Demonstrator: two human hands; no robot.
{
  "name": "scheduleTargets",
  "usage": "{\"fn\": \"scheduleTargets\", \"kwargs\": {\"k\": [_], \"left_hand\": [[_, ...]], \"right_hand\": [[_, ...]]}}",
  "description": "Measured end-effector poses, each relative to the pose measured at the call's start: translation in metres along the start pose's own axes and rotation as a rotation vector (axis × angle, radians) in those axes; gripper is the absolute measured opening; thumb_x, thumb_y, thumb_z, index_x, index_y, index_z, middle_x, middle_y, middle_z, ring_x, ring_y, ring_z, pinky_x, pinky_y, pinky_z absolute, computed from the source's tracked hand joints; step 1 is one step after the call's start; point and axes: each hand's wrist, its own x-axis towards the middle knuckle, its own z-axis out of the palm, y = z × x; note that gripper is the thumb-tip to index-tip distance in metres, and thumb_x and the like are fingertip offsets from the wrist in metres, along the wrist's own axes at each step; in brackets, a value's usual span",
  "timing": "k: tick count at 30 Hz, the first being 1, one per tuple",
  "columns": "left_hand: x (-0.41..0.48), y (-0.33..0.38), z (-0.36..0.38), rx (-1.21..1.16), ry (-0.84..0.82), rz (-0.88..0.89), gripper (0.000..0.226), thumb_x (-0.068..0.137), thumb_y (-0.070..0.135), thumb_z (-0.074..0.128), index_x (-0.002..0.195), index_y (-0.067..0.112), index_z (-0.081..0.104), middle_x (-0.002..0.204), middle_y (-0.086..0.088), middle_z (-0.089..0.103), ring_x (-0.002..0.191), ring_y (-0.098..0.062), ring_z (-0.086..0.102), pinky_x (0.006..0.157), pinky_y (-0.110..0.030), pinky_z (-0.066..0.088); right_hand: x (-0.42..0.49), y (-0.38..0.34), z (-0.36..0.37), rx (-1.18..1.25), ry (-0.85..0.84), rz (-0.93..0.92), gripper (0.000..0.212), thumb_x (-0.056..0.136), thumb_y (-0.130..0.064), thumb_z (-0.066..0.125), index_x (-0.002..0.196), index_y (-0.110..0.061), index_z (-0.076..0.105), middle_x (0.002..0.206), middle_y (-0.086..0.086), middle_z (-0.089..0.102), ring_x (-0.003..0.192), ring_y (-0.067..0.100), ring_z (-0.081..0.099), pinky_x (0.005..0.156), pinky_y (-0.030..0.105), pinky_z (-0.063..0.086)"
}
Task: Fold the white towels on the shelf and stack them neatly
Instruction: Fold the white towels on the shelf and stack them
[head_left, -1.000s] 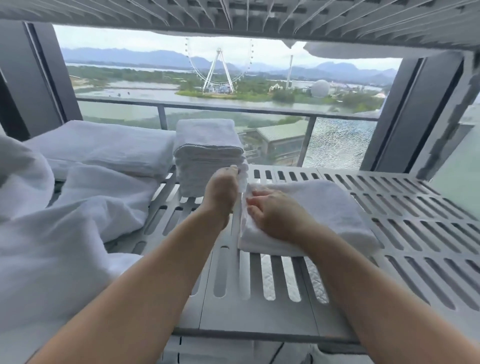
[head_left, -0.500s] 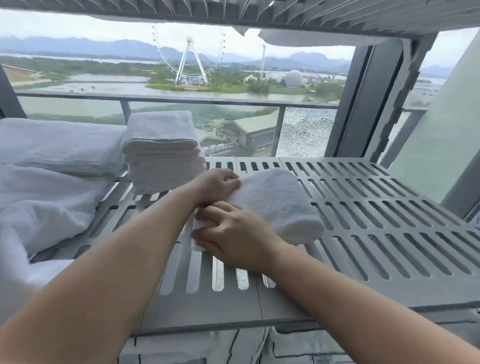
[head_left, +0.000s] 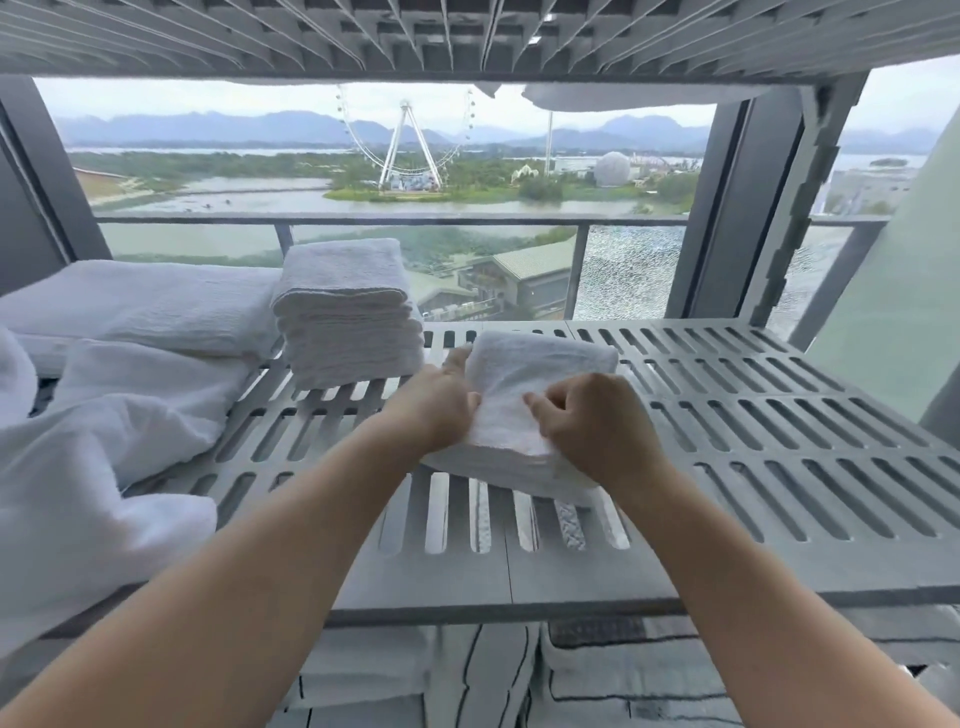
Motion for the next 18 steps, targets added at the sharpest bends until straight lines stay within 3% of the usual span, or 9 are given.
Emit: {"fn": "scheduleTargets", "kwargs": {"k": [2, 3, 5, 8, 12, 15, 18], "left_hand": [[-0.010, 0.008, 0.003, 0.047, -0.029, -0.043, 0.065, 0.102, 0.030, 0.041, 0.158, 0.025, 0.009, 0.147, -0.021, 0.043, 0.127, -0.037, 0.049, 0.106, -0.048, 0.041], [-0.014, 0.012, 0.004, 0.082, -0.043, -0.065, 0.061, 0.104, 0.028, 0.037, 0.158, 0.024, 0.009, 0.151, -0.019, 0.041, 0.129, -0.037, 0.048, 0.107, -0.048, 0.040], [-0.021, 0.015, 0.007, 0.084, -0.059, -0.115, 0.056, 0.105, 0.028, 0.031, 0.158, 0.024, 0.014, 0.152, -0.015, 0.041, 0.132, -0.037, 0.046, 0.109, -0.048, 0.039], [-0.032, 0.013, 0.006, -0.010, 0.010, -0.135, 0.050, 0.103, 0.035, 0.035, 0.152, 0.028, 0.028, 0.139, -0.018, 0.054, 0.124, -0.037, 0.051, 0.102, -0.042, 0.042], [-0.048, 0.013, 0.008, -0.142, 0.108, -0.096, 0.047, 0.099, 0.036, 0.046, 0.145, 0.029, 0.040, 0.131, -0.014, 0.058, 0.107, -0.029, 0.059, 0.090, -0.038, 0.046], [-0.057, 0.016, 0.010, -0.257, 0.180, -0.087, 0.047, 0.096, 0.033, 0.051, 0.143, 0.029, 0.043, 0.132, -0.012, 0.055, 0.103, -0.023, 0.058, 0.083, -0.033, 0.041], [-0.068, 0.018, 0.010, -0.359, 0.265, -0.042, 0.045, 0.096, 0.031, 0.055, 0.140, 0.030, 0.045, 0.136, -0.008, 0.052, 0.106, -0.015, 0.054, 0.085, -0.026, 0.034]], "right_hand": [[-0.004, 0.013, -0.003, -0.129, 0.135, 0.141, 0.033, 0.089, -0.050, 0.064, 0.081, -0.018, 0.068, 0.079, 0.004, 0.070, 0.074, 0.023, 0.066, 0.062, 0.028, 0.048], [-0.005, 0.019, -0.003, -0.199, 0.122, 0.248, 0.042, 0.087, -0.058, 0.063, 0.096, -0.017, 0.067, 0.091, 0.005, 0.069, 0.084, 0.025, 0.066, 0.065, 0.029, 0.047], [-0.005, 0.027, 0.000, -0.286, -0.054, 0.431, 0.067, 0.086, -0.075, 0.047, 0.112, -0.016, 0.062, 0.104, 0.008, 0.065, 0.092, 0.028, 0.063, 0.066, 0.033, 0.046], [-0.006, 0.029, 0.006, -0.319, -0.163, 0.463, 0.074, 0.088, -0.079, 0.028, 0.109, -0.018, 0.064, 0.100, 0.009, 0.066, 0.081, 0.025, 0.052, 0.064, 0.033, 0.039], [-0.012, 0.029, 0.009, -0.100, -0.101, 0.414, 0.059, 0.089, -0.069, 0.047, 0.089, -0.011, 0.058, 0.097, 0.011, 0.068, 0.080, 0.026, 0.055, 0.073, 0.037, 0.048], [-0.014, 0.028, 0.008, 0.071, -0.060, 0.363, 0.051, 0.091, -0.054, 0.058, 0.103, -0.005, 0.062, 0.102, 0.013, 0.070, 0.093, 0.032, 0.065, 0.084, 0.042, 0.052], [-0.015, 0.022, 0.004, 0.053, 0.072, 0.278, 0.046, 0.093, -0.048, 0.058, 0.106, -0.004, 0.061, 0.099, 0.013, 0.071, 0.095, 0.034, 0.066, 0.086, 0.044, 0.050]]}}
